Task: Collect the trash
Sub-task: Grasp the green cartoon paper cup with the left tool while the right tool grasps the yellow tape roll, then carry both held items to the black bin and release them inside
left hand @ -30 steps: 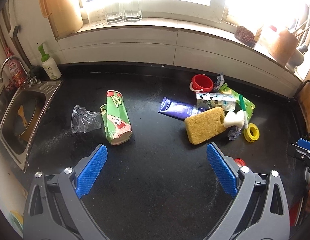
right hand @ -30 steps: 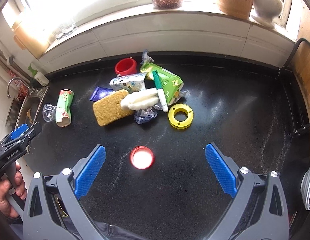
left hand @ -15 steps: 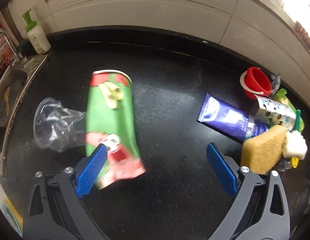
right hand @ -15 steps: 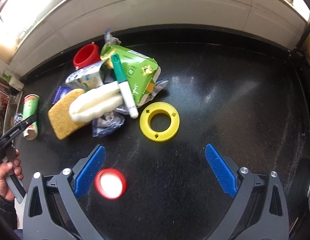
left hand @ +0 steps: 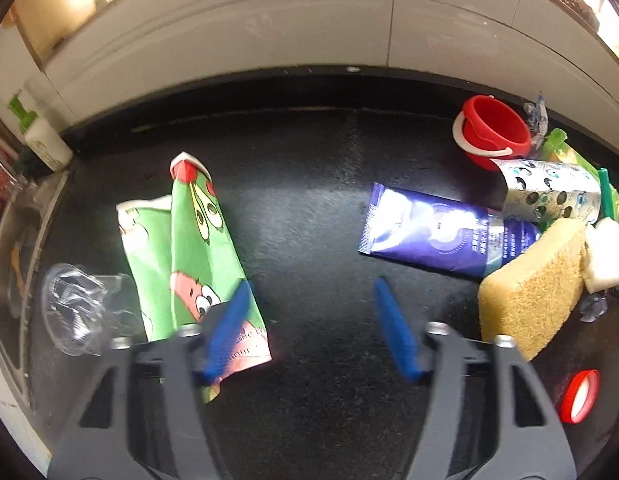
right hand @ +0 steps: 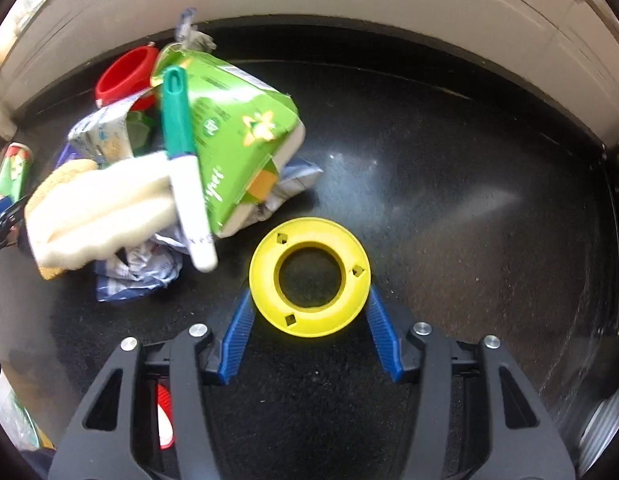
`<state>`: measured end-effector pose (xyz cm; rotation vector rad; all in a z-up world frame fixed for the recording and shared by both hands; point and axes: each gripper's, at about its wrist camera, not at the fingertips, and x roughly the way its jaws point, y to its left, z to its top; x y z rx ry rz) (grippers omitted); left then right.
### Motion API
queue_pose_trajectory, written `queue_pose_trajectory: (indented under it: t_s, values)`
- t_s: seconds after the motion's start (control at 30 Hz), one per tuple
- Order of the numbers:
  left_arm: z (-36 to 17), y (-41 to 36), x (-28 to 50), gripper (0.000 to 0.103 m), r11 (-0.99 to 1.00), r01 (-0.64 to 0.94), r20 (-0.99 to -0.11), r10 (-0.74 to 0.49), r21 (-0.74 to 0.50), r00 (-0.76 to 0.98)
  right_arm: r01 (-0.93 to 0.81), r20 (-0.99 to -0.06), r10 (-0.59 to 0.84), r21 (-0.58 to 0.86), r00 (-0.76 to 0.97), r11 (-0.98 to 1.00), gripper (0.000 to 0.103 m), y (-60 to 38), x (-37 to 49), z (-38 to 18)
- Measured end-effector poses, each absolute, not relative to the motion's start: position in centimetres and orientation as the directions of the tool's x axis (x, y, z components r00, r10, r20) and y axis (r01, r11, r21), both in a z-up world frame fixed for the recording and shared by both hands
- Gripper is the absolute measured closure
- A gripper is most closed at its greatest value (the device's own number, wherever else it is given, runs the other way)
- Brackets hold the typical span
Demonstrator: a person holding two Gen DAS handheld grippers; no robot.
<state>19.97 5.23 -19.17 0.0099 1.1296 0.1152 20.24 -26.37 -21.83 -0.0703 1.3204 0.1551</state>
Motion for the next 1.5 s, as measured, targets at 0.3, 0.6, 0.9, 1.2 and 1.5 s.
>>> queue_pose_trajectory:
  t_s: [0.3,0.6,0.9,1.2,1.5]
  values:
    - [-15.7,6.0,18.7,0.101,0.991,-0.134,-0.878,0.054,-0.011,0.475,-0.160,-0.957,0.087,0.043,0.277,0.986,0.050,-27.1,18.8,-19.6]
    - [-12.3,8.6,16.1,0.007,0.976,-0.219,-0.847,0.129,0.014,0.517,-0.124,-0.950,0.112,0.078,0.291,0.989,0.050,-28.5,17.4,-18.5]
    - [-17.1,11.4,16.0,0.007,0.967,-0.256,-0.896,0.100,-0.015,0.434,-0.120,-0.952,0.127,0.096,0.280,0.988,0.050,-29.5,16.2,-18.6]
    - [-17.8,10.6,18.5,0.055,0.972,-0.236,-0.898,0.109,0.005,0.427,-0.118,-0.955,0.128,0.100,0.268,0.988,0.050,-28.8,18.5,-19.4]
    - [-15.7,7.6,16.1,0.057,0.981,-0.180,-0.881,0.024,-0.070,0.472,-0.125,-0.941,0.153,0.120,0.301,0.985,0.050,-28.3,18.3,-18.1]
